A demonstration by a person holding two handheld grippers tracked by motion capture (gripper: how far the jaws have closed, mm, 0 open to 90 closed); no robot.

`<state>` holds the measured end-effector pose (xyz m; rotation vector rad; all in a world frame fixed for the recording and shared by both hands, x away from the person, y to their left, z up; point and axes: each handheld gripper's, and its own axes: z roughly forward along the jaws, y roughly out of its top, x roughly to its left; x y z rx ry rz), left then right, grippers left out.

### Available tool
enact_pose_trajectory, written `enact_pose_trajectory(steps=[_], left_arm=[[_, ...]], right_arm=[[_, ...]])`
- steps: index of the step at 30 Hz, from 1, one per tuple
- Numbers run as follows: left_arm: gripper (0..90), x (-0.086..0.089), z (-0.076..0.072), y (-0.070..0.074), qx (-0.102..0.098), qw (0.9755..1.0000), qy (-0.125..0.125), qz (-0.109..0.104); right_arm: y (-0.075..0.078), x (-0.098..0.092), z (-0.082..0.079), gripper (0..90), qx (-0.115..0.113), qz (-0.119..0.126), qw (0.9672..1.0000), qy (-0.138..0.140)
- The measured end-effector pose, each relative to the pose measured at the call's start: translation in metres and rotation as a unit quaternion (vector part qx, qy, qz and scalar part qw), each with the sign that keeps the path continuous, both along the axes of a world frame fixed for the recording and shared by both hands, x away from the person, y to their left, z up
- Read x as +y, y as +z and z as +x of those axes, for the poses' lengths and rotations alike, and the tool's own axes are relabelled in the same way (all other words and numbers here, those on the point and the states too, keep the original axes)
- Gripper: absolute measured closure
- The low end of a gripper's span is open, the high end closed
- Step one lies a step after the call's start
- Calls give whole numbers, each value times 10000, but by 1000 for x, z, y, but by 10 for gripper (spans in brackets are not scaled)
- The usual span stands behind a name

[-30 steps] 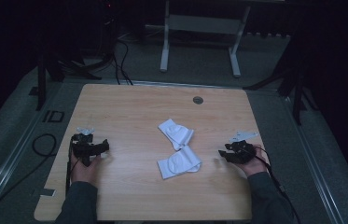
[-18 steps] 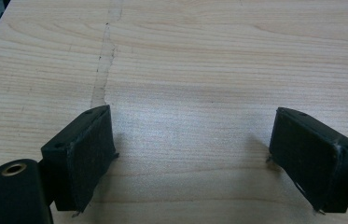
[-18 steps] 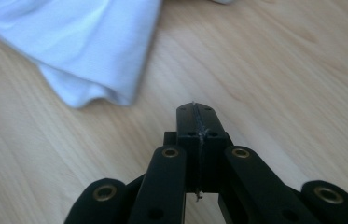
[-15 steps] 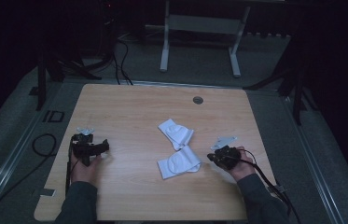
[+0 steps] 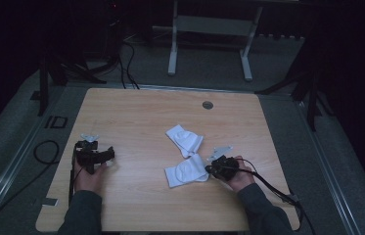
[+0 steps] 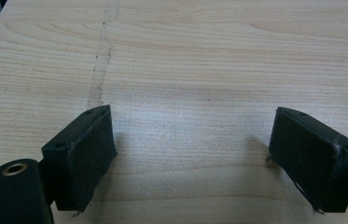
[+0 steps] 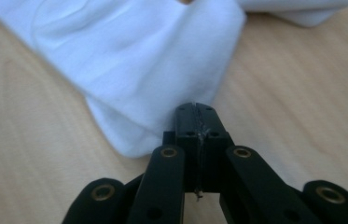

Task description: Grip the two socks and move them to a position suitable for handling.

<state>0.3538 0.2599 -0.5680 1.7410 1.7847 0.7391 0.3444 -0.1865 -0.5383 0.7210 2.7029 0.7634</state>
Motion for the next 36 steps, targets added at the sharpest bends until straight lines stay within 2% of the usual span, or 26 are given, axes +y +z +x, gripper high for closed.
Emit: enact_pose_trajectory(steps=[5,7,11,14,17,18,20,24,28,32,33,36], left_arm=[[142,0,0,0,-1,10000,-4,2],[142,0,0,0,0,10000,-8,4],[142,0,0,0,3,10000,-4,4],[142,0,0,0,4,10000,-7,5],[142,0,0,0,-1,10000,-6,4],[142,0,0,0,-1,10000,-6,4],[142,0,0,0,-1,10000,-7,3],[142,0,0,0,0,10000,-6,3],[142,0,0,0,0,10000,-7,3],[142,0,0,0,0,10000,-5,3],[142,0,0,0,1,10000,-9,4],[142,0,0,0,0,10000,-9,3]], right_arm=[[-1,2,-9,872,76,77,9999,108],[-1,2,-16,859,198,149,9995,192],[1,4,-26,846,270,125,9989,354],[4,5,-31,845,208,87,9989,408],[20,13,-36,841,19,142,9986,510],[20,13,-36,841,19,142,9986,510],[31,24,-33,843,-90,142,9981,592],[34,36,-29,839,-134,130,9975,682],[36,60,-27,803,-265,27,9956,896],[34,72,-22,782,-235,-4,9953,937],[29,78,-16,769,-97,79,9961,876],[21,85,-12,731,-15,10,9964,848]])
